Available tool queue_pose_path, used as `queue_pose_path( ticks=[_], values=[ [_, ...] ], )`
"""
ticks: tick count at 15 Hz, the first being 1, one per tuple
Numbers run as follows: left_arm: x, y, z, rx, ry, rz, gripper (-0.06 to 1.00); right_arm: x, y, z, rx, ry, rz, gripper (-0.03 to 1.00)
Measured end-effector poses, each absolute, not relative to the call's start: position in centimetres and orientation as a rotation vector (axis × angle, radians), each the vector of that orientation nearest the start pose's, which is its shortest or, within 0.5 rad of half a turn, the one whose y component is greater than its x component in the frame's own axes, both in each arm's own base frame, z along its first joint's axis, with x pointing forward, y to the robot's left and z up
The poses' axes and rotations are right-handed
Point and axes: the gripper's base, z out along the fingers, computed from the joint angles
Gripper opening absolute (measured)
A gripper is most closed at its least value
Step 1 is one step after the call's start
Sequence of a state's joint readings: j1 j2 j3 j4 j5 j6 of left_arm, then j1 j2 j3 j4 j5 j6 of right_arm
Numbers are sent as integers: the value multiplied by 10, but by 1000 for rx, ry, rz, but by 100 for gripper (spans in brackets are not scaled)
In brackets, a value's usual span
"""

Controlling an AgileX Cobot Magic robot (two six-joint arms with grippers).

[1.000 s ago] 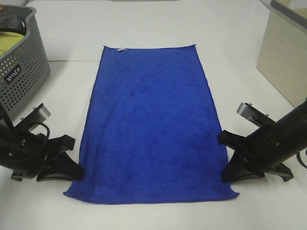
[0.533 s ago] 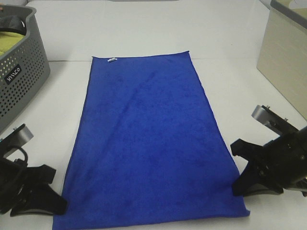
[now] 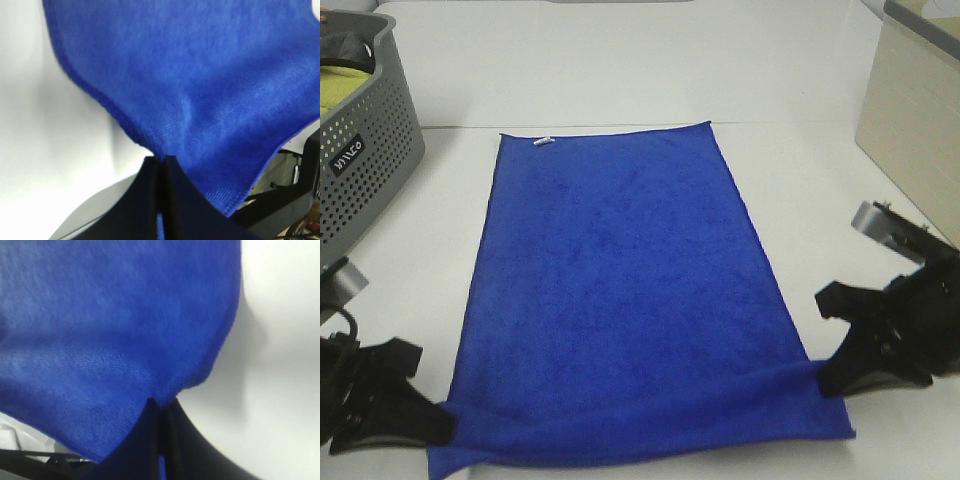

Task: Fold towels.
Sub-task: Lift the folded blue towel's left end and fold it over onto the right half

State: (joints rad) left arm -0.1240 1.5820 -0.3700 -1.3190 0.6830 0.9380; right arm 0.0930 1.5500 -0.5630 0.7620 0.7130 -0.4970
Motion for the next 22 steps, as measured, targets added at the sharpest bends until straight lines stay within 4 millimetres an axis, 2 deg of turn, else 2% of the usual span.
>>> queue_pose_path(
  ticks=[4,6,7,9,12,16,19,20,22],
  values=[
    [237,-85,153,-133,2709,-1023,0,285,61,193,-87,2919,584,0],
    [273,-87,170,-110,2656,-977,0,323,64,209,-129,2902,584,0],
    [299,-89,178,-88,2632,-949,0,353,68,214,-159,2892,600,0],
    [337,-91,186,-62,2614,-900,0,390,73,221,-197,2856,614,0],
    [383,-94,193,-20,2580,-829,0,439,79,217,-236,2814,624,0],
    [433,-94,206,-9,2476,-740,0,491,84,203,-247,2746,630,0],
    [457,-94,210,-10,2407,-691,0,517,88,194,-265,2688,631,0],
    [457,-94,210,-10,2407,-691,0,517,88,194,-265,2688,631,0],
    [472,-92,198,-24,2383,-641,0,534,90,182,-254,2634,637,0]
  ],
)
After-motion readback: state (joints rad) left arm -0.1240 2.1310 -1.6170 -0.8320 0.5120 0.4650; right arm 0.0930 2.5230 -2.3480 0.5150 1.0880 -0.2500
